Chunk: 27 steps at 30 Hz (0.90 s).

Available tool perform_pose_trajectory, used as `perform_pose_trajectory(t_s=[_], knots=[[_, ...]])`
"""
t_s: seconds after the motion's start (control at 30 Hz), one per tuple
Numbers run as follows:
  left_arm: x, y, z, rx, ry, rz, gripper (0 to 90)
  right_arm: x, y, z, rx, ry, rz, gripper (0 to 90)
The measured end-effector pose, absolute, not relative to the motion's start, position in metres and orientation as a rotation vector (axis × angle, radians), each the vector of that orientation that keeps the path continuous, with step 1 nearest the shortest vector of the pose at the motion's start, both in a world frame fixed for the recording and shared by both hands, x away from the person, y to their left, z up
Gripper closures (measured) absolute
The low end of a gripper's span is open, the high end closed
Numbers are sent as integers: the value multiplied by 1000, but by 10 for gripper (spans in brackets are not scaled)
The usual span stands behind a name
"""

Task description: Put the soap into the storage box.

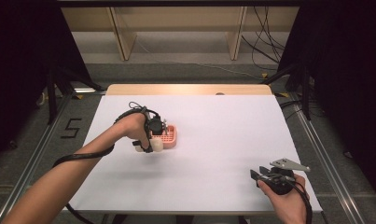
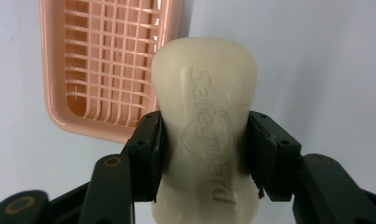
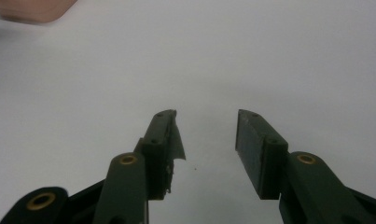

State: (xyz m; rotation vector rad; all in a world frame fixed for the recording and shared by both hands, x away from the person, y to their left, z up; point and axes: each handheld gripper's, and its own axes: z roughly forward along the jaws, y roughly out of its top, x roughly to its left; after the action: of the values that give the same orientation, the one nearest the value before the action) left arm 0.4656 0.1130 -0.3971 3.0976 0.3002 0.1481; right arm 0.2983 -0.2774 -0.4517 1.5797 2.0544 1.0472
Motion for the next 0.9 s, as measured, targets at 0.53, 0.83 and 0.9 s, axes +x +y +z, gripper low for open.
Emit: perform_pose_trajectory(t_s=[0.53,0.83,0.9], knots=[[477,115,-398,3080,312,155,489,300,-280,-452,1547,2076,1043,578],[484,113,-398,3087,316,153,489,301,-281,-453,1536,2070,1020,577],[484,113,-399,3087,323,149,489,301,-281,-453,1539,2069,1016,577]])
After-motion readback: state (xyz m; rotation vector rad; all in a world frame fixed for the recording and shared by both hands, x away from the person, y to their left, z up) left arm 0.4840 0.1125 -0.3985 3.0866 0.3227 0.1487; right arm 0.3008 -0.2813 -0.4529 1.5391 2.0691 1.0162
